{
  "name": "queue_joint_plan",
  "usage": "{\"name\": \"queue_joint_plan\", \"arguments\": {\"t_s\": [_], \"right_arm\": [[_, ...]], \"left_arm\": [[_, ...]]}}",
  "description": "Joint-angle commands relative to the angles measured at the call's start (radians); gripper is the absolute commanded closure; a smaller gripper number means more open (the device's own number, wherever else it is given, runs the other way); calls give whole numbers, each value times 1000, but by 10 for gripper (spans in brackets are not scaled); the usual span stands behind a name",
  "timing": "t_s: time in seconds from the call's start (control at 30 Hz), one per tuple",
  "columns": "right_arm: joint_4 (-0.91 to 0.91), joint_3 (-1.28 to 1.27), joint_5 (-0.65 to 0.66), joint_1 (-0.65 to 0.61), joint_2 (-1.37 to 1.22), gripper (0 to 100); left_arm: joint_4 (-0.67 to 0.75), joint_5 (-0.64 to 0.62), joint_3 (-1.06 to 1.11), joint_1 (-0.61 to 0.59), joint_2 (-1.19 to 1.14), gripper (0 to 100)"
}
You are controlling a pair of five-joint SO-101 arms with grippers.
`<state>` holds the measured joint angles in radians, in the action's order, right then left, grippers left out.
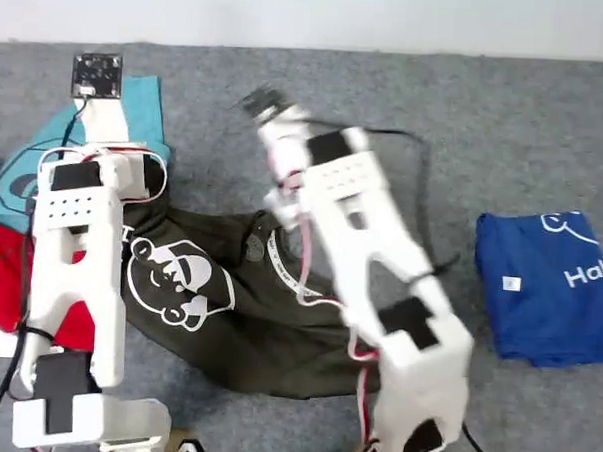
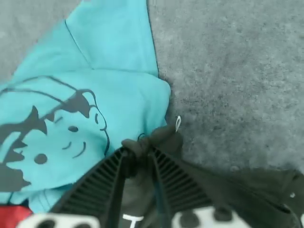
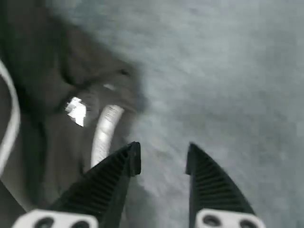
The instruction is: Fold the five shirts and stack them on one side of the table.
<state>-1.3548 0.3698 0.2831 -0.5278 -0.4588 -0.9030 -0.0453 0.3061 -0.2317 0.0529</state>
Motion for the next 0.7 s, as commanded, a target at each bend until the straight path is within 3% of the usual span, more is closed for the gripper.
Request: {"name": "queue_joint_plan", "arguments": {"t_s": [0.0,0.43,0.67], "right_arm": [[19,141,14,-62,-102,815],[4,623,8,-87,-539,816],[-185,941,14,-110,-558,868]], "left_arm": [[-5,-21,-53,2,2,988],[-6,-21,-48,8,3,988],[-5,-21,-51,3,5,988]]}}
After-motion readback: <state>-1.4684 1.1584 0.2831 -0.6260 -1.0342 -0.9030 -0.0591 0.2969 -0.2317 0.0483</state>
